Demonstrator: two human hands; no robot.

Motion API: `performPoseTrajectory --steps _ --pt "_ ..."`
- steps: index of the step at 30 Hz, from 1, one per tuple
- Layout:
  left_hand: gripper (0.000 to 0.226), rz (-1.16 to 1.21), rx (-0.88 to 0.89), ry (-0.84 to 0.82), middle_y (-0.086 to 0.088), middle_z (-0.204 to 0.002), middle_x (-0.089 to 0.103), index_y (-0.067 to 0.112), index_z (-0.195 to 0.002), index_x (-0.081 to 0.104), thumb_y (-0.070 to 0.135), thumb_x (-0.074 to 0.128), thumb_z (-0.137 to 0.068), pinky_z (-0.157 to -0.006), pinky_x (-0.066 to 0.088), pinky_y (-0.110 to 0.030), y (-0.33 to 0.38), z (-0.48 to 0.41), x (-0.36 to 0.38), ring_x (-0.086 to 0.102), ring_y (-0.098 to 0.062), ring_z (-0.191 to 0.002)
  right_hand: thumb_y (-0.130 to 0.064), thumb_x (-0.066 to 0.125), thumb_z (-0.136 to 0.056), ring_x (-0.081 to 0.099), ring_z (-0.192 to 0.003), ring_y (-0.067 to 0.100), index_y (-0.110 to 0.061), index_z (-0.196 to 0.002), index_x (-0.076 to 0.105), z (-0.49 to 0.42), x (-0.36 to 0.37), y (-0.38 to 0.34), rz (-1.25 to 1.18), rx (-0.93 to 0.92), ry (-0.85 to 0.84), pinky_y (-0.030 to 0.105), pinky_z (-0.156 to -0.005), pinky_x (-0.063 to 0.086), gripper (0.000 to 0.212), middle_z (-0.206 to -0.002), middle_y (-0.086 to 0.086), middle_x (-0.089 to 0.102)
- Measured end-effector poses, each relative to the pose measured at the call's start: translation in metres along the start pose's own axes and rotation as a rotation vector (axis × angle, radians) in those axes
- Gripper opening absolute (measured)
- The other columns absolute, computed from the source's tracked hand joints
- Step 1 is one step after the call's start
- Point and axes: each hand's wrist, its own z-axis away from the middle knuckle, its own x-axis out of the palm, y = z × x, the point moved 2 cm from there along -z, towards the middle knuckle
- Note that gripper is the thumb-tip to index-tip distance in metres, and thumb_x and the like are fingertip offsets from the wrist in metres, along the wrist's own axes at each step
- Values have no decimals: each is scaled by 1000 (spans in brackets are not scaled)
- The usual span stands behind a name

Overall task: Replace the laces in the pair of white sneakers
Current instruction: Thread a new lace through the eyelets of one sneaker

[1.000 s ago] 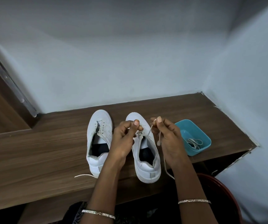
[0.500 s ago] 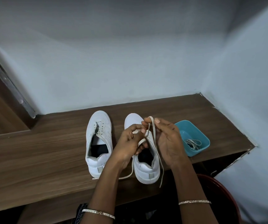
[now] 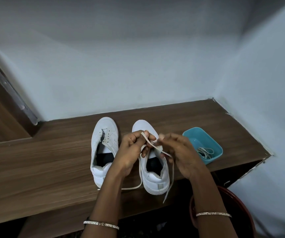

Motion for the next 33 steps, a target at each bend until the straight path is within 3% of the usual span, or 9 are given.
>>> performPoseTrajectory --steps 4,9,12,16,19,23,26,29,33 --pt "35 45 17 5 -15 -73 65 0 -83 66 21 47 -103 -55 38 -27 0 0 0 47 -24 -56 -4 65 -93 63 -55 22 -3 -110 64 3 12 4 86 90 -179 23 -45 47 18 -91 23 74" --pt "34 82 2 -10 -14 -70 60 2 -80 67 15 45 -103 -50 37 -21 1 0 -2 41 -17 -50 -11 72 -90 71 -59 30 -10 -101 75 -7 15 9 394 -126 -50 38 -57 61 12 -82 12 76" --pt "32 107 -15 11 -14 -73 64 2 -75 69 5 45 -97 -48 36 -21 2 0 -6 51 -18 -55 -8 74 -86 71 -56 21 -8 -95 78 -8 18 11 518 -201 3 32 -57 61 9 -76 8 75" --pt "33 183 -34 119 -21 -78 71 -4 -73 73 12 45 -68 -49 42 -21 2 3 -20 67 -23 -68 3 69 -87 71 -62 18 -5 -90 75 -8 10 6 340 -272 46 26 -62 59 11 -72 7 74" --pt "34 35 -21 229 -19 -82 74 -5 -80 75 23 58 -90 -66 52 -25 -4 4 -20 70 -23 -78 8 66 -88 71 -64 19 -5 -91 74 -9 8 4 248 -328 45 30 -67 60 15 -74 7 75" --pt "24 40 -61 314 -14 -80 75 1 -89 76 22 65 -93 -81 55 -30 -16 -2 -18 73 -22 -82 2 67 -89 74 -82 27 3 -98 71 -6 7 -1 81 -352 36 34 -78 61 9 -86 14 76" --pt "20 94 -103 222 -14 -80 70 4 -102 72 6 53 -100 -64 56 -28 -18 -3 -18 68 -19 -64 3 64 -91 74 -84 24 8 -102 70 -4 7 -5 29 -370 5 27 -77 59 14 -89 16 76" --pt "25 -40 -85 169 -14 -83 68 7 -105 68 2 43 -103 -50 41 -17 -19 -3 -16 52 -6 -48 7 59 -92 74 -77 16 14 -104 66 -2 9 -6 -36 -350 -33 21 -70 57 15 -82 9 77" --pt "29 -113 -54 77 -6 -98 75 9 -110 67 0 40 -103 -78 55 -21 -16 -1 -11 71 -13 -93 10 53 -94 73 -71 15 19 -104 60 0 16 -5 -129 -316 -52 21 -66 57 16 -76 9 74"
